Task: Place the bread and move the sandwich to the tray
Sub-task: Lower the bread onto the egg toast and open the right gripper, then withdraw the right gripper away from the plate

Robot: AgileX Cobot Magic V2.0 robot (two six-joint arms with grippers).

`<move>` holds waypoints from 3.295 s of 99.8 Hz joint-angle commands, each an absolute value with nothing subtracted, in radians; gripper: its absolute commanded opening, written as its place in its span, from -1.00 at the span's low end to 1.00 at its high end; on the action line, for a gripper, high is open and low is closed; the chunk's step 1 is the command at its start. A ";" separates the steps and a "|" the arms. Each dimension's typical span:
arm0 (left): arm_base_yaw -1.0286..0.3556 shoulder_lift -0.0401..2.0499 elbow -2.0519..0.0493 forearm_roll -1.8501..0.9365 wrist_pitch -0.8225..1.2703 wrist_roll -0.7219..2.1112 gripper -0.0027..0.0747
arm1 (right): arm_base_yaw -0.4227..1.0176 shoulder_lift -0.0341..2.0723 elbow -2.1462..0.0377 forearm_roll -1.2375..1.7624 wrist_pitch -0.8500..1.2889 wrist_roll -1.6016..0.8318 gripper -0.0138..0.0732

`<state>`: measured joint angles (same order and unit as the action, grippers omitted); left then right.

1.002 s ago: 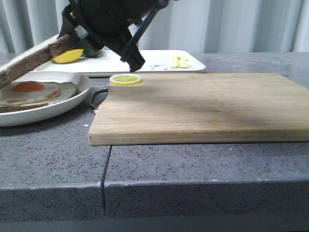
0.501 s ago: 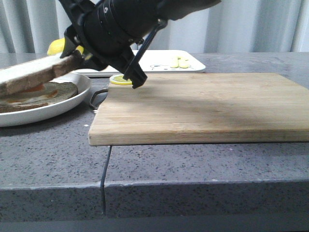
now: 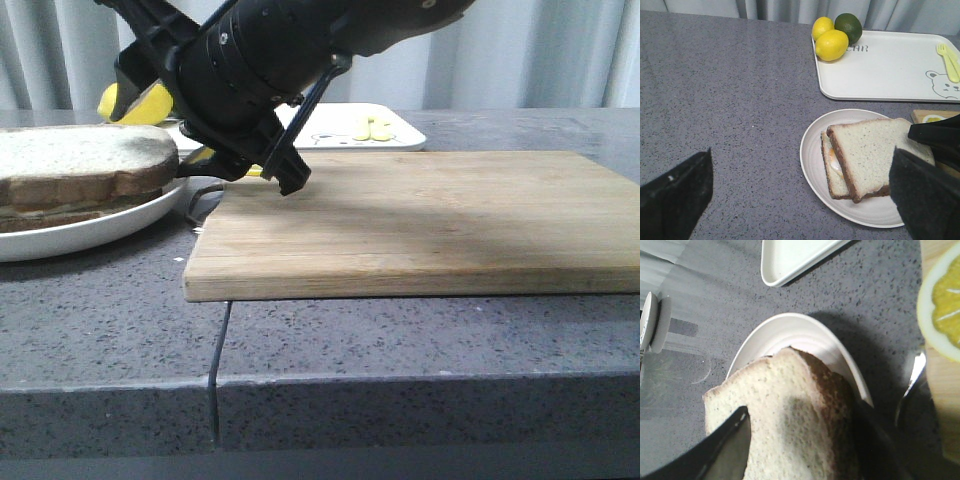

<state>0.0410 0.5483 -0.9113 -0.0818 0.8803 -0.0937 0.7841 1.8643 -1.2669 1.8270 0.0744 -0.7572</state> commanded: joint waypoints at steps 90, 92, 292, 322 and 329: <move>0.038 0.559 -0.943 -0.090 0.815 -0.104 0.78 | 0.621 1.261 -1.092 1.406 -0.146 -1.026 0.38; 0.038 0.559 -0.943 -0.090 0.815 -0.104 0.78 | 0.609 1.239 -1.073 1.386 -0.146 -1.025 0.38; 0.038 0.559 -0.943 -0.090 0.815 -0.104 0.78 | 0.115 0.366 -0.454 0.076 0.143 -0.108 0.38; 0.038 0.559 -0.943 -0.090 0.809 -0.104 0.78 | 0.115 0.366 -0.454 0.076 0.143 -0.108 0.38; 0.038 0.559 -0.943 -0.090 0.799 -0.104 0.78 | 0.115 0.366 -0.454 0.076 0.143 -0.108 0.38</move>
